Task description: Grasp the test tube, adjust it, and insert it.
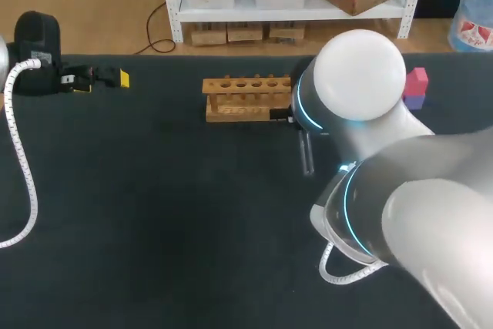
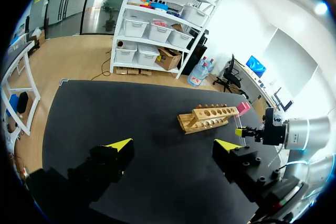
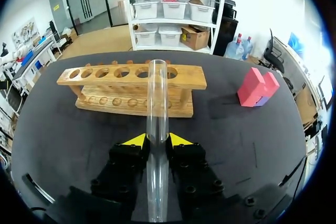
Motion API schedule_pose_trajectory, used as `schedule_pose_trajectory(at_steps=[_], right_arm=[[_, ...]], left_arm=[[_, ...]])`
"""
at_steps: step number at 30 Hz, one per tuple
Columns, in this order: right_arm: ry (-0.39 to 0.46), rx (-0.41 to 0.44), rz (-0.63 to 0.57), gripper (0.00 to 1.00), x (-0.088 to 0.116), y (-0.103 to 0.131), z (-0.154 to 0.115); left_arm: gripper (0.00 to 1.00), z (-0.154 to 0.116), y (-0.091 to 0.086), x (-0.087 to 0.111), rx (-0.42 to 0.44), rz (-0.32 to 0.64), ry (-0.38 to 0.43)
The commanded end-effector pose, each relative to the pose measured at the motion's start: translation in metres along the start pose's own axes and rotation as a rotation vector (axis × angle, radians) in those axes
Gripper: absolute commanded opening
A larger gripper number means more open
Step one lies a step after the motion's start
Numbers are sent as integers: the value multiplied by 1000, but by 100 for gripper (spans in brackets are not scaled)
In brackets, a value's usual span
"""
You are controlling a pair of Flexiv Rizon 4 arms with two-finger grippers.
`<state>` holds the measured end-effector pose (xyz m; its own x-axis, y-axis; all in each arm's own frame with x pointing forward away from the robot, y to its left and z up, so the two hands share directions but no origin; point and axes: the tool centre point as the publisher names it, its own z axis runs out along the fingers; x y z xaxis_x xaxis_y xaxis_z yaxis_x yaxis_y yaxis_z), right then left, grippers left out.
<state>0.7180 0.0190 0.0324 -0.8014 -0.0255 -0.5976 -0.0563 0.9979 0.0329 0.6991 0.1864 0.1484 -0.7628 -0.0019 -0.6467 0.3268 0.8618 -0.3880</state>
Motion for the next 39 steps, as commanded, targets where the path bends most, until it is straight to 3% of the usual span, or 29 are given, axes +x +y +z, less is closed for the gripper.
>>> schedule_pose_trajectory(at_steps=[1, 22, 39], right_arm=[[25, -4, -6, 0, -2, 0, 2], [216, 32, -125, 0, -6, -2, 15], [233, 35, -120, 0, -6, -5, 17]], left_arm=[[100, 0, -1, -1, -8, -1, 5], [100, 0, -1, -1, -8, -1, 5], [100, 0, -1, -1, -8, -1, 5]])
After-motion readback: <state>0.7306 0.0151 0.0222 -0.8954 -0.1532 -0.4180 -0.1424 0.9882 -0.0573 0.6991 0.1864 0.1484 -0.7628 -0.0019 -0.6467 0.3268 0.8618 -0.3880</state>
